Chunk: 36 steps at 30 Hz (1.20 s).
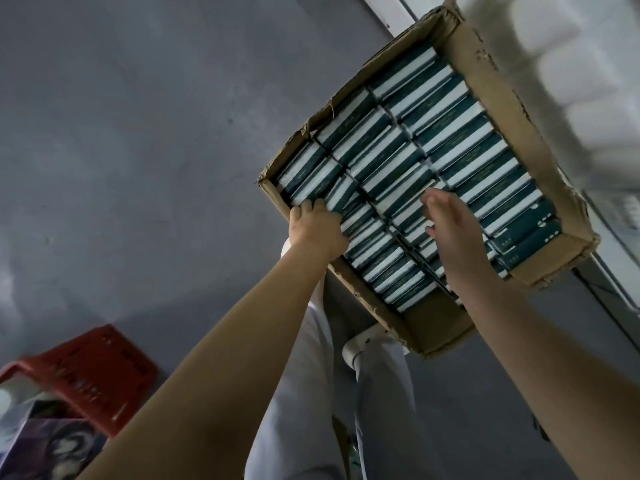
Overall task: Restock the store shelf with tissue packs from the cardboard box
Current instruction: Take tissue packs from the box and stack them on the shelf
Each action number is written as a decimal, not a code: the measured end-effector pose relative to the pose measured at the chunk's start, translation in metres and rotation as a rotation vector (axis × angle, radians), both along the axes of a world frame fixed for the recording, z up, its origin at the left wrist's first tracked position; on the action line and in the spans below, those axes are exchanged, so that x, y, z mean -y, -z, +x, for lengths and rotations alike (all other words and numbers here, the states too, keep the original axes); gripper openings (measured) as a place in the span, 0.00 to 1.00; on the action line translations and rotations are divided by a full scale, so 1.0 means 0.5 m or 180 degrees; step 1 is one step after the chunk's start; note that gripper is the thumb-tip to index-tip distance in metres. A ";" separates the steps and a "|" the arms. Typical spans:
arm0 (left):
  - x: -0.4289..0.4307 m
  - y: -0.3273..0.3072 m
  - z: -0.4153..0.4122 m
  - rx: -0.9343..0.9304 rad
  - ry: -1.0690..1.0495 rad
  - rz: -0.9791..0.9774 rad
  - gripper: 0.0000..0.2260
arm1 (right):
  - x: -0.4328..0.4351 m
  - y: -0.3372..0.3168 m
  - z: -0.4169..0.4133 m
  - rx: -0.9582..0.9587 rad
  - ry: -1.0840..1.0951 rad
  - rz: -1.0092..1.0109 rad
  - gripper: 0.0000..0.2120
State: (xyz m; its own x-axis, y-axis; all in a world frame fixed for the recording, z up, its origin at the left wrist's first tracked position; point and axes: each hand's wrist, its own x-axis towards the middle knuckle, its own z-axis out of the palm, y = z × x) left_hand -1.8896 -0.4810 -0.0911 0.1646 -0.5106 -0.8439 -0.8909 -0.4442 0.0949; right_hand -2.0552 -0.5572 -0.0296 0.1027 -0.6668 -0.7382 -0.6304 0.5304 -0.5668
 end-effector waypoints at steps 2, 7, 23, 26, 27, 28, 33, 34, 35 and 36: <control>-0.012 -0.025 0.011 -0.0313 -0.0478 -0.0578 0.16 | 0.008 -0.006 0.004 0.0049 -0.0015 0.0094 0.21; -0.013 -0.108 0.051 -0.1789 -0.1990 -0.0912 0.14 | 0.026 -0.041 0.026 0.0110 -0.0189 0.0453 0.24; 0.019 -0.076 0.036 -0.0228 -0.0784 -0.0735 0.20 | 0.027 -0.026 -0.019 0.0481 0.1243 0.0559 0.11; 0.011 -0.049 0.030 0.0082 -0.0356 -0.0524 0.20 | 0.026 -0.014 -0.037 0.0376 0.1398 0.0451 0.10; 0.010 -0.041 0.029 0.0171 -0.0272 -0.0418 0.20 | 0.026 -0.011 -0.042 0.0350 0.1410 0.0430 0.09; 0.010 -0.035 0.030 0.0257 -0.0183 -0.0296 0.20 | 0.027 -0.008 -0.045 0.0339 0.1411 0.0414 0.09; 0.021 -0.014 0.028 0.0706 0.0151 0.0148 0.16 | 0.034 0.000 -0.050 0.0358 0.1405 0.0377 0.07; 0.025 -0.011 0.026 0.0744 0.0181 0.0276 0.16 | 0.034 0.001 -0.050 0.0360 0.1409 0.0374 0.09; 0.028 -0.009 0.025 0.0769 0.0253 0.0429 0.17 | 0.035 0.002 -0.050 0.0360 0.1418 0.0374 0.10; 0.031 -0.007 0.026 0.0782 0.0337 0.0593 0.17 | 0.036 0.003 -0.049 0.0364 0.1435 0.0374 0.11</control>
State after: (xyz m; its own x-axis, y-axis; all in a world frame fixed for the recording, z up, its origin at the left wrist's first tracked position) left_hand -1.8764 -0.4967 -0.0874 0.3293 -0.3762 -0.8661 -0.9192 -0.3375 -0.2029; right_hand -2.0799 -0.5751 -0.0313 -0.0926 -0.5762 -0.8120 -0.2600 0.8012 -0.5389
